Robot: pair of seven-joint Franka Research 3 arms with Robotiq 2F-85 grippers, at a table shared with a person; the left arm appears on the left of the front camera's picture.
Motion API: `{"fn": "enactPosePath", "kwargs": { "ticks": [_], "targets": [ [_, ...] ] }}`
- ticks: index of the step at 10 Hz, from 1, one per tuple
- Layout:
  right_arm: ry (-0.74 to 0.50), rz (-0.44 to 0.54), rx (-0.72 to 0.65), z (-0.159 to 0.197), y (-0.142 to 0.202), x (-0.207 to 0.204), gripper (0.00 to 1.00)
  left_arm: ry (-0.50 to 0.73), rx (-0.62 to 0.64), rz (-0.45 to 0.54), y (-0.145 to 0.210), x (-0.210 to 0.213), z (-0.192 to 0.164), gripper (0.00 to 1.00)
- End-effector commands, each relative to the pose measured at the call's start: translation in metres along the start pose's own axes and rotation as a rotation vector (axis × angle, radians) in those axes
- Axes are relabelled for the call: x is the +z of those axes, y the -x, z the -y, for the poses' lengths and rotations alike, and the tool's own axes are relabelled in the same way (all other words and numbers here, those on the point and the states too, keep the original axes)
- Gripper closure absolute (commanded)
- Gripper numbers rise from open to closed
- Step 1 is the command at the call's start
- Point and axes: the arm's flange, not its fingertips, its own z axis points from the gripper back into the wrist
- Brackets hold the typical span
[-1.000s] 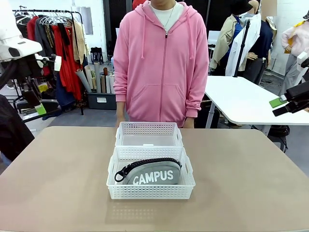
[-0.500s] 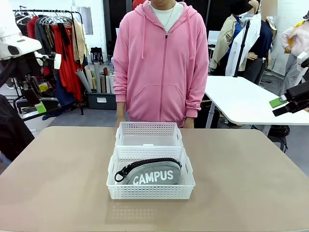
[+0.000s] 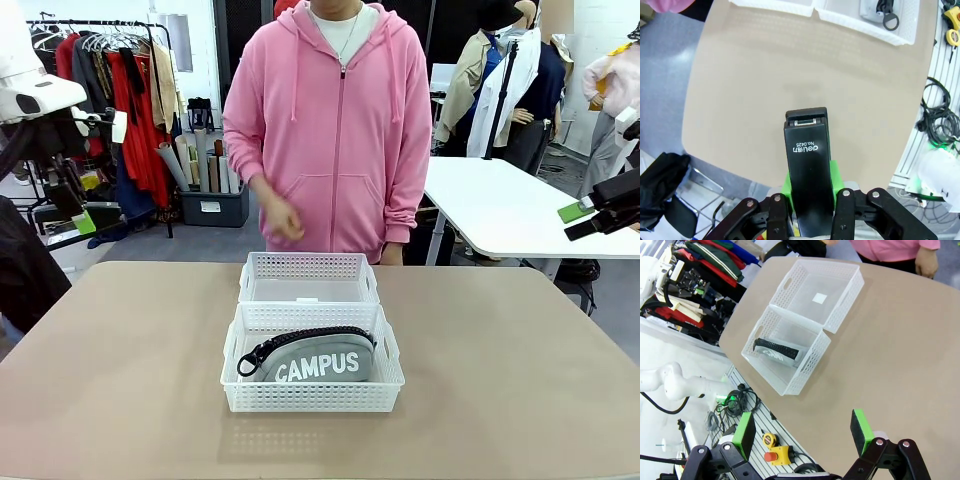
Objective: Distribute items into two baskets.
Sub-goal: Place the picked Stapler into the Organizing basket as instructed by the person.
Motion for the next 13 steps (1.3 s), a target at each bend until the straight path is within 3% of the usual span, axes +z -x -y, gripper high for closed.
{"fn": "enactPosePath", "kwargs": {
  "ticks": [1,13],
  "targets": [
    [-0.007,0.006,-0.004,-0.0021,-0.0004,0.0004,0.0,-0.006,0.003,-0.001,0.0019,0.0029,0.0008,1.0],
    [-0.007,0.006,-0.004,-0.0021,-0.0004,0.0004,0.0,-0.006,0.003,-0.001,0.0019,0.0029,0.0008,1.0]
  ]
}}
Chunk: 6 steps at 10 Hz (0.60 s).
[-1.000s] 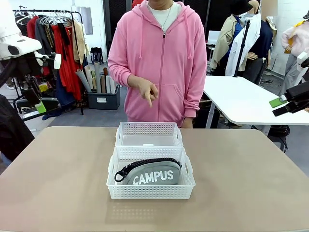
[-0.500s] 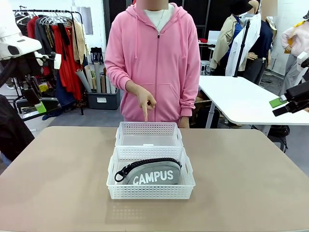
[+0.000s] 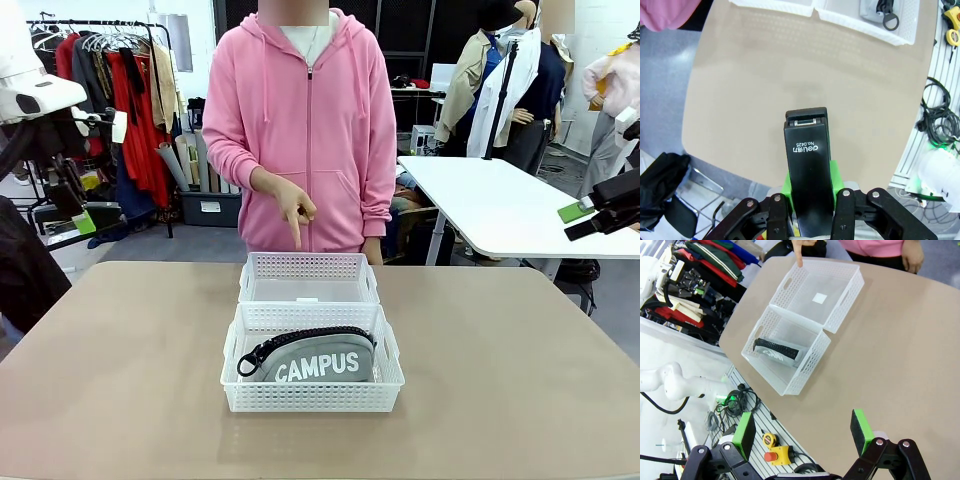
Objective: Distribute items into two baskets.
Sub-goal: Place the picked Stapler into the Organizing basket as instructed by the person.
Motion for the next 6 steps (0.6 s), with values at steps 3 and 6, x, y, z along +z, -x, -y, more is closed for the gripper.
{"fn": "enactPosePath", "kwargs": {
  "ticks": [3,6],
  "targets": [
    [-0.007,0.006,-0.004,-0.002,0.0,0.0,0.0,-0.002,-0.039,-0.038,-0.031,0.003,-0.007,1.0],
    [-0.007,0.006,-0.004,-0.002,0.0,0.0,0.0,-0.005,-0.114,-0.065,-0.075,0.002,-0.007,1.0]
  ]
}}
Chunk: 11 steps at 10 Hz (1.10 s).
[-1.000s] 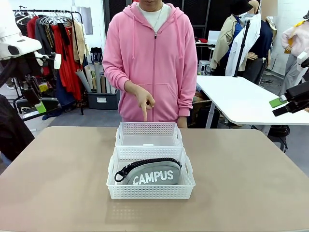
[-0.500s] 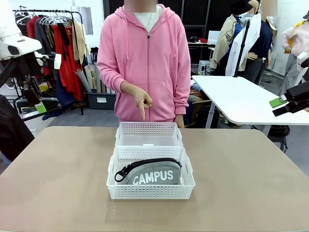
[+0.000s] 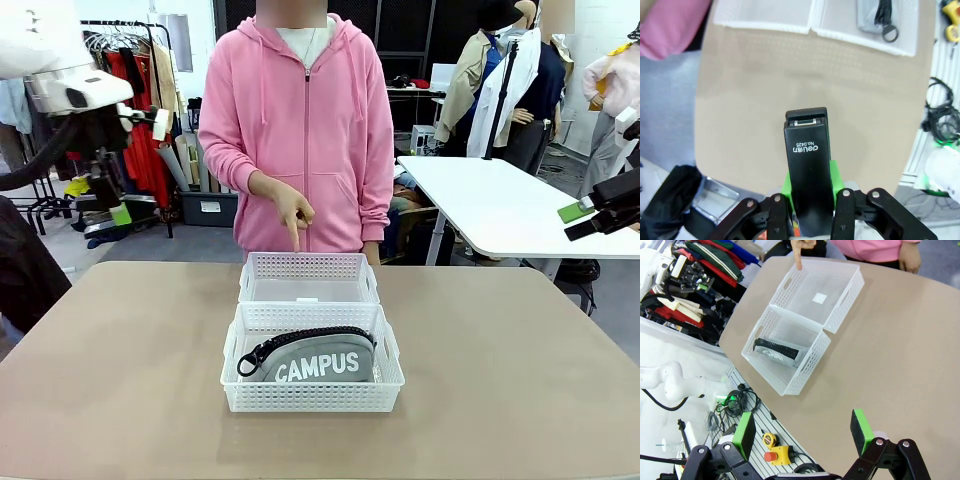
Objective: Distribute items into two baskets.
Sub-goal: Place the picked Stapler into the Organizing basket as instructed by the person.
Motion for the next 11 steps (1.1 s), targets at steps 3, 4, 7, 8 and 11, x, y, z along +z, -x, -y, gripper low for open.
{"fn": "enactPosePath", "kwargs": {
  "ticks": [3,4,7,8,11],
  "targets": [
    [-0.007,0.005,-0.004,-0.002,0.0,0.0,0.0,-0.025,-0.035,-0.048,-0.052,0.005,0.001,1.0],
    [-0.007,0.005,-0.004,-0.002,0.0,0.0,0.0,-0.035,-0.055,-0.064,-0.071,0.003,0.006,1.0],
    [-0.007,0.005,-0.004,-0.002,0.0,0.0,0.0,-0.055,-0.106,-0.122,-0.132,-0.007,0.012,1.0],
    [-0.007,0.005,-0.004,-0.002,0.0,0.0,0.0,-0.07,-0.114,-0.131,-0.149,-0.011,0.012,1.0],
    [-0.007,0.005,-0.004,-0.002,0.0,0.0,0.0,-0.089,-0.147,-0.162,-0.198,-0.022,0.0,1.0]
  ]
}}
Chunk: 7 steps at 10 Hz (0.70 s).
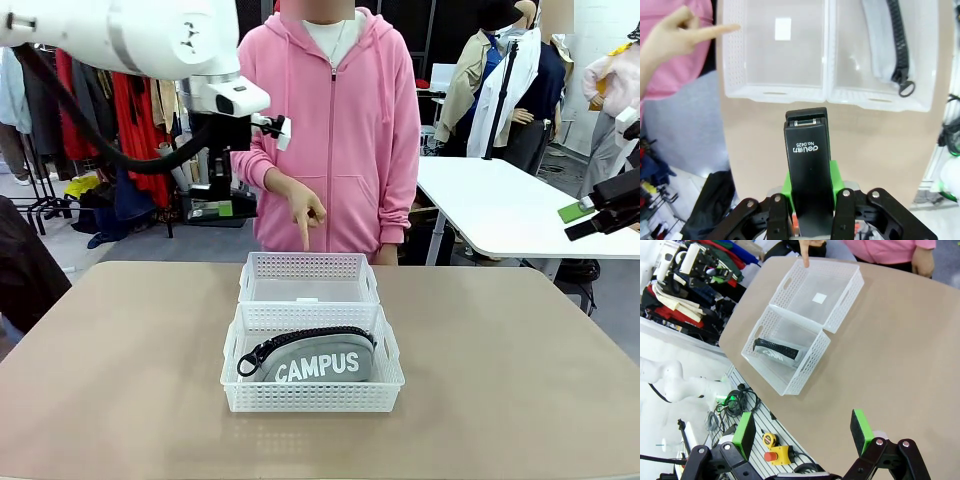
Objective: Distribute items into two baskets.
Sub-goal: Place the picked Stapler into the Organizing basket as instructed by the person.
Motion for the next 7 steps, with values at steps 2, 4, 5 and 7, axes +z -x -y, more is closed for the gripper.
{"fn": "enactPosePath", "kwargs": {
  "ticks": [2,4,5,7],
  "targets": [
    [-0.008,0.005,-0.004,-0.002,0.0,0.0,0.0,0.015,-0.035,-0.024,-0.038,0.001,-0.034,1.0],
    [-0.008,0.005,-0.004,-0.002,0.0,0.0,0.0,0.006,-0.069,-0.015,-0.064,-0.017,-0.046,1.0],
    [-0.008,0.005,-0.004,-0.002,0.0,0.0,0.0,0.003,-0.076,-0.008,-0.075,-0.025,-0.049,1.0],
    [-0.008,0.005,-0.004,-0.002,0.0,0.0,0.0,-0.011,-0.066,-0.024,-0.098,-0.044,-0.052,1.0]
  ]
}}
